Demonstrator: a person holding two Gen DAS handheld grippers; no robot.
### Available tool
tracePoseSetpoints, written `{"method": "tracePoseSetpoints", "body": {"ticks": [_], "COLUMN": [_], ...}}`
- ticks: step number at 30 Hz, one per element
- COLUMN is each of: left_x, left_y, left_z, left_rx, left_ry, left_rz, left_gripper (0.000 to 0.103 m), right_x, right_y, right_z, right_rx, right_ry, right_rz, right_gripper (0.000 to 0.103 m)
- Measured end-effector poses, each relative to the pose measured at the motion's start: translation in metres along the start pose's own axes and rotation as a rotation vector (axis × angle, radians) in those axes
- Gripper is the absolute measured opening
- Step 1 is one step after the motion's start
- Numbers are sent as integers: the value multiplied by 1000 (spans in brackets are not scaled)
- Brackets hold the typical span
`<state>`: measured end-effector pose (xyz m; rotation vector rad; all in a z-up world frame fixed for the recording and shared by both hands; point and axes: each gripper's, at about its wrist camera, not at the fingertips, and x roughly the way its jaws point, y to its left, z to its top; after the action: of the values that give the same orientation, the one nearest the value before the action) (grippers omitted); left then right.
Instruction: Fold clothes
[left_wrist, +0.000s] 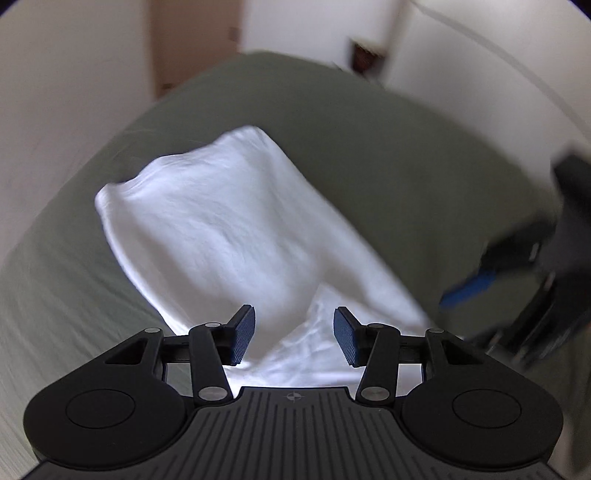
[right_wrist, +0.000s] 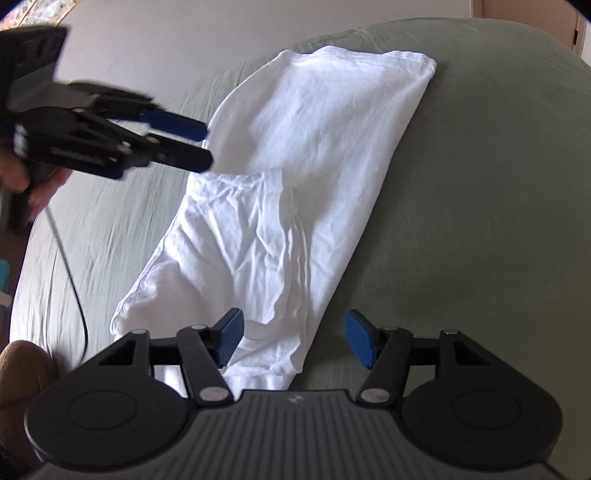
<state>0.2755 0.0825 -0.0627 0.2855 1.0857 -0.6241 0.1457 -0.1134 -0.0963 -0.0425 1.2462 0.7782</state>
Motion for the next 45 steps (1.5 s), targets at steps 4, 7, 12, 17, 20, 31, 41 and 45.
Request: {"method": "tracePoseSetpoints", "body": {"ticks": [4, 7, 12, 17, 20, 31, 41, 45], "left_x": [16, 30, 32, 32, 33, 33, 37, 20], "left_y": [12, 14, 17, 23, 24, 25, 33, 29], "left_z": [-3, -2, -9, -11, -12, -15, -26, -24], "left_rx": [46, 73, 104, 88, 86, 99, 76, 106], "left_ry": [67, 109, 130, 121, 115, 110, 146, 117], "left_rz": [0, 22, 19, 4, 1, -2, 25, 19], "left_gripper": [46, 46, 46, 46, 46, 46, 54, 52], "right_x": [-5, 1, 24, 33, 34, 59, 81, 54], "right_y": [12, 35, 73, 104, 114, 140, 149, 145], "right_z": [-7, -16, -34, -42, -39, -20, -21, -23], "right_rx": [-24, -59, -111, -106, -83, 102, 149, 133], "right_ry": [14, 56, 89, 51, 40, 14, 46, 54], "right_rz": [102, 213, 215, 198, 200, 90, 109, 173], "right_gripper": [64, 64, 65, 65, 65, 14, 26, 38]}}
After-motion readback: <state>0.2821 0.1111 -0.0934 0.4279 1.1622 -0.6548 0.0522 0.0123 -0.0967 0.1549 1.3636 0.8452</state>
